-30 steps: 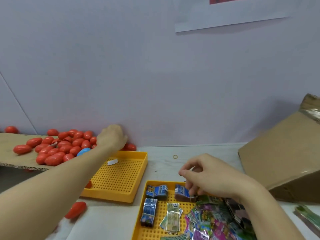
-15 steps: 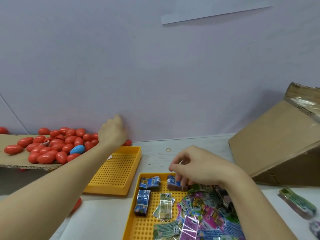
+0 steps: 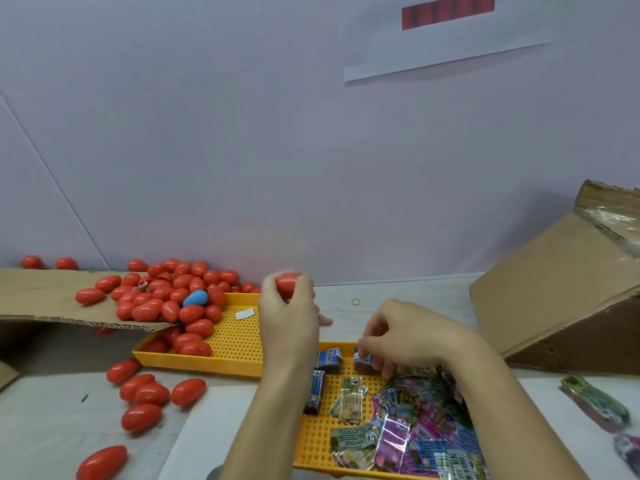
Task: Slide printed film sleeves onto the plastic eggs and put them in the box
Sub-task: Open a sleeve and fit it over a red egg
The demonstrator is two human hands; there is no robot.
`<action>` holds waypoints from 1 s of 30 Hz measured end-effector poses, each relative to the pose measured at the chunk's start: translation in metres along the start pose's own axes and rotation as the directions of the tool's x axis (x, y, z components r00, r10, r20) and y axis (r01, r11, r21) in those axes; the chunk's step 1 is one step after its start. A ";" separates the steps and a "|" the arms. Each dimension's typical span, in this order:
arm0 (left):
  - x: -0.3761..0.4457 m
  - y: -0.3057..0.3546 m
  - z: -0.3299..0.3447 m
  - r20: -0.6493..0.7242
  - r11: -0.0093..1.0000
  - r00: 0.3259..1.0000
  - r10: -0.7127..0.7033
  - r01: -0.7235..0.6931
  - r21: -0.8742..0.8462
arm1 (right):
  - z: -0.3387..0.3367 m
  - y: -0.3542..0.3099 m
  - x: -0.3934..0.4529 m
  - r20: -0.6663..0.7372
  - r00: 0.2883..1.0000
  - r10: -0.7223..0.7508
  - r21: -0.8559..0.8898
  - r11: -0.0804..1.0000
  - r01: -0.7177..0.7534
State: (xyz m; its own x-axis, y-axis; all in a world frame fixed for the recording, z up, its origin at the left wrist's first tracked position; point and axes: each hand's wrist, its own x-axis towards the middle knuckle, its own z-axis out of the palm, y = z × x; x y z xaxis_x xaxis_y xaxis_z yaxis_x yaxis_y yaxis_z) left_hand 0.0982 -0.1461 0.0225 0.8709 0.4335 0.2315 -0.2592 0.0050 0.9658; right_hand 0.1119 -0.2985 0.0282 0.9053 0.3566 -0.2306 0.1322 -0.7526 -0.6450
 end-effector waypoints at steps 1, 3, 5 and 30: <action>-0.005 -0.003 -0.003 0.026 0.999 0.999 -0.033 0.034 -0.028 | 0.001 -0.001 0.001 0.003 1.000 -0.001 -0.005 1.000 0.001; -0.009 -0.009 -0.009 0.094 0.997 0.994 -0.054 0.059 -0.054 | 0.003 -0.002 0.001 0.013 1.000 0.001 -0.022 1.000 -0.001; -0.010 -0.015 -0.016 0.143 0.993 0.988 -0.053 0.066 -0.093 | 0.006 -0.004 0.003 0.022 1.000 0.001 -0.065 0.998 0.000; 0.000 -0.037 -0.019 0.413 0.977 0.906 -0.089 0.160 -0.140 | 0.068 -0.014 -0.036 -0.355 0.927 -0.120 -0.306 0.952 0.006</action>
State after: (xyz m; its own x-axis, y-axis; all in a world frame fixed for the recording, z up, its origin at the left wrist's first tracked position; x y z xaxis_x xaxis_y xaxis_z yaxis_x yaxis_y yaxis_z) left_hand 0.0996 -0.1294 -0.0156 0.9848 0.0203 0.1723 -0.1728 0.2007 0.9643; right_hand 0.0497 -0.2635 -0.0042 0.9668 0.2242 0.1222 0.2546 -0.8837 -0.3928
